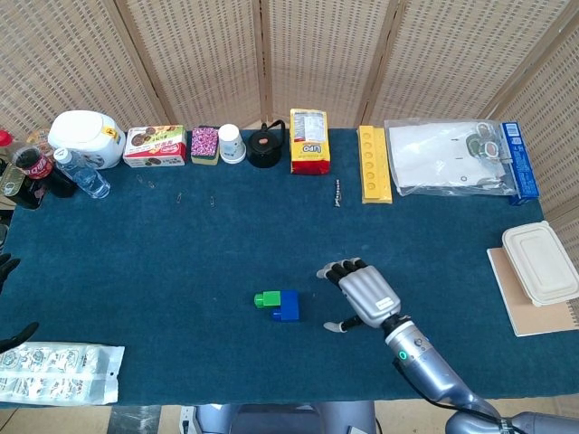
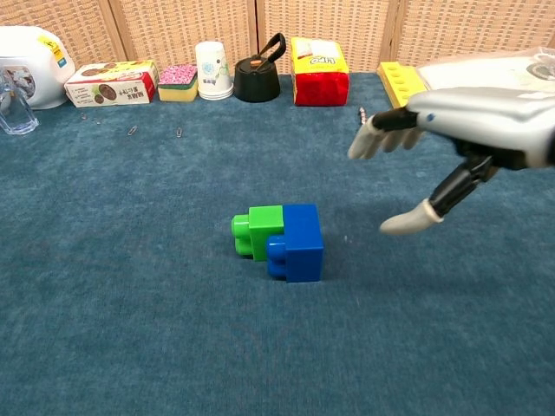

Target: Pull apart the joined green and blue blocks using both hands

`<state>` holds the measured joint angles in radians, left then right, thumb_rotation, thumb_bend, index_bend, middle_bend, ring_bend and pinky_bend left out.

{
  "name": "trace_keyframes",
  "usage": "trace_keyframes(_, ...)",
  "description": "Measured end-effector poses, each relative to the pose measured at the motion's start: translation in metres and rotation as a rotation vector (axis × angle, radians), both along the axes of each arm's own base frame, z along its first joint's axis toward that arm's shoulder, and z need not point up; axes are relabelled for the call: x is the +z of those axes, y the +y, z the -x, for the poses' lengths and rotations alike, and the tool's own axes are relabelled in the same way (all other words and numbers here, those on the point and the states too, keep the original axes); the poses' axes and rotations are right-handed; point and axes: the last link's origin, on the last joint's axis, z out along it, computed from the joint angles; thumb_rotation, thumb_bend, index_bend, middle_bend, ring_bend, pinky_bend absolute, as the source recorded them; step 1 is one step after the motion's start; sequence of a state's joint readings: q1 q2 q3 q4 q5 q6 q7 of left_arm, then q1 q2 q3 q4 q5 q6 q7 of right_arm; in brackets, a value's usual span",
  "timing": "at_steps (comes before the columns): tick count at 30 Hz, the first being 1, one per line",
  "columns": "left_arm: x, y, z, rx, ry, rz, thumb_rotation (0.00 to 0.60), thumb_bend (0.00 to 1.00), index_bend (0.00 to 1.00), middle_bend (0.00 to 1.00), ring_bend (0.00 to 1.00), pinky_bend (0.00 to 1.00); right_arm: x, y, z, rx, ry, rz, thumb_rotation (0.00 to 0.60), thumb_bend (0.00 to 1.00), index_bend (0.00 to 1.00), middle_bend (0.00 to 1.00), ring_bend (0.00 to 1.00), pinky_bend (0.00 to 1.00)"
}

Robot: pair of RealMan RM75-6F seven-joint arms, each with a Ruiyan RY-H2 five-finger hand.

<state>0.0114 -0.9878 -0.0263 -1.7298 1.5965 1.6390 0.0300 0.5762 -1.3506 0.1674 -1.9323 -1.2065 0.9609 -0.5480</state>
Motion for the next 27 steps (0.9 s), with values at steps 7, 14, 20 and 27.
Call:
trace_keyframes(7,0.002,-0.001,0.005,0.005,-0.007,-0.004,0.6,0.13,0.15,0.14,0.04,0.18,-0.026,0.001,-0.014,0.006,0.045,-0.029,0.375,0.09,0.21,0.23,0.23,0.23)
trace_keyframes(14,0.006,-0.005,0.011,0.014,-0.012,-0.012,0.6,0.13,0.15,0.14,0.04,0.18,-0.049,-0.001,-0.024,0.016,0.07,-0.023,0.375,0.09,0.2,0.23,0.23,0.23)
trace_keyframes(20,0.009,-0.009,0.015,0.019,0.0,-0.018,0.6,0.13,0.15,0.14,0.04,0.18,-0.064,-0.008,-0.03,0.018,0.082,0.004,0.374,0.09,0.2,0.23,0.25,0.26)
trace_keyframes(27,0.011,-0.012,0.017,0.022,0.0,-0.025,0.6,0.13,0.15,0.14,0.04,0.18,-0.072,-0.014,-0.031,-0.002,0.088,0.008,0.372,0.09,0.2,0.24,0.26,0.27)
